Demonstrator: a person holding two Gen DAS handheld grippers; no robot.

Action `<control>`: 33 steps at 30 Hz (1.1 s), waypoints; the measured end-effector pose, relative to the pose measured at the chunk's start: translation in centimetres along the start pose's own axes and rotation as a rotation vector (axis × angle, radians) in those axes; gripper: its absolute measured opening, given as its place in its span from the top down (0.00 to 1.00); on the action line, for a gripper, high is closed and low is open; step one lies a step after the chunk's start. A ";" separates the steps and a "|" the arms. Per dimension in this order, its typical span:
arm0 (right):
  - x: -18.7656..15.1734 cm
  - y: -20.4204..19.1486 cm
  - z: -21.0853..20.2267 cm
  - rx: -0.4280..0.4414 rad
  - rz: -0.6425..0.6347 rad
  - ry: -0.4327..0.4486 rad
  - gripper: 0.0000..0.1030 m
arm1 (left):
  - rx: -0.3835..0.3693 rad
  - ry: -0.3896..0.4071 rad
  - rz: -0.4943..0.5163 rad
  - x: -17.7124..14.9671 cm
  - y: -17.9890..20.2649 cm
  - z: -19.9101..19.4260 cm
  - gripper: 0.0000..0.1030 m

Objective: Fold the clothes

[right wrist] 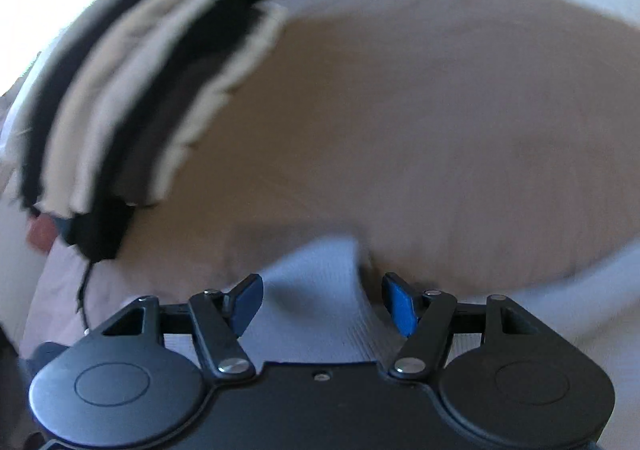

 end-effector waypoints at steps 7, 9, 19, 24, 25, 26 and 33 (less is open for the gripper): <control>-4.4 -4.1 -4.3 0.066 -0.444 0.049 0.83 | -0.034 0.072 -0.148 2.6 -3.2 -2.6 0.62; -7.5 -4.7 -5.7 0.039 -0.560 0.003 0.83 | 0.051 0.135 -0.152 3.4 -4.4 -3.4 0.61; -14.7 -4.3 -8.1 0.096 -0.503 -0.130 0.54 | -0.085 0.060 -0.127 2.4 -0.2 -1.5 0.41; -12.7 -3.4 -9.7 0.196 -0.251 0.057 0.49 | -0.142 0.012 -0.080 1.1 2.3 0.0 0.36; -12.3 -3.1 -9.7 0.196 -0.215 0.091 0.49 | -0.120 0.010 -0.047 0.6 2.6 0.6 0.62; -11.8 -2.5 -9.2 0.176 -0.194 0.106 0.52 | -0.052 0.015 -0.005 0.3 2.5 1.2 0.88; -3.3 -0.6 -8.9 -0.063 -0.371 0.207 0.96 | 0.324 0.262 0.193 9.0 1.2 -0.1 0.95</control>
Point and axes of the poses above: each gripper's, at about its wrist camera, not at the fingertips, and z roughly the way its jaws point, y to its right, x to its top, the point moved 10 cm from there along z, roughly the way its jaws point, and after that the axes turned 11 degrees about -z, right-handed, at the moved point
